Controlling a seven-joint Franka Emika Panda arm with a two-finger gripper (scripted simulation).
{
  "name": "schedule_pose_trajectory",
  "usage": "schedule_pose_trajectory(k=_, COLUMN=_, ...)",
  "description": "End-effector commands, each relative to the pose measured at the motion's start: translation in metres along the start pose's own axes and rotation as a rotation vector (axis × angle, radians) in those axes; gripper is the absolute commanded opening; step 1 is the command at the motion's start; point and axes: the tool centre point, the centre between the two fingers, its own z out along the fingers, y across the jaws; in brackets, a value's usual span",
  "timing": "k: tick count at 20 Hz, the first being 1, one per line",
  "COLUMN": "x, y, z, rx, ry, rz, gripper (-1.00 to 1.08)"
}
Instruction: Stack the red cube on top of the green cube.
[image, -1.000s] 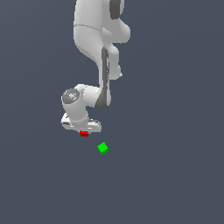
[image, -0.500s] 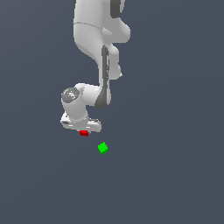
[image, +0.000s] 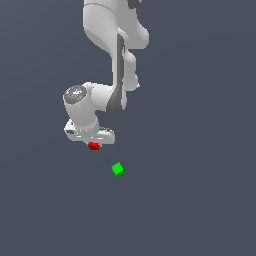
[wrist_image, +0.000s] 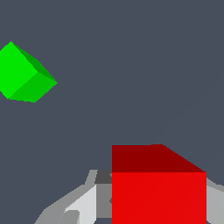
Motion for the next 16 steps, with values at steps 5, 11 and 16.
schedule_pose_trajectory(k=5, x=0.000, y=0.000, z=-0.032, rx=0.000, ry=0.000, rz=-0.001, gripper=-1.00)
schedule_pose_trajectory(k=11, x=0.001, y=0.000, z=-0.036, rx=0.000, ry=0.001, rz=-0.001, gripper=-1.00)
schedule_pose_trajectory(k=16, x=0.008, y=-0.011, z=-0.031, rx=0.000, ry=0.001, rz=-0.001, gripper=-1.00)
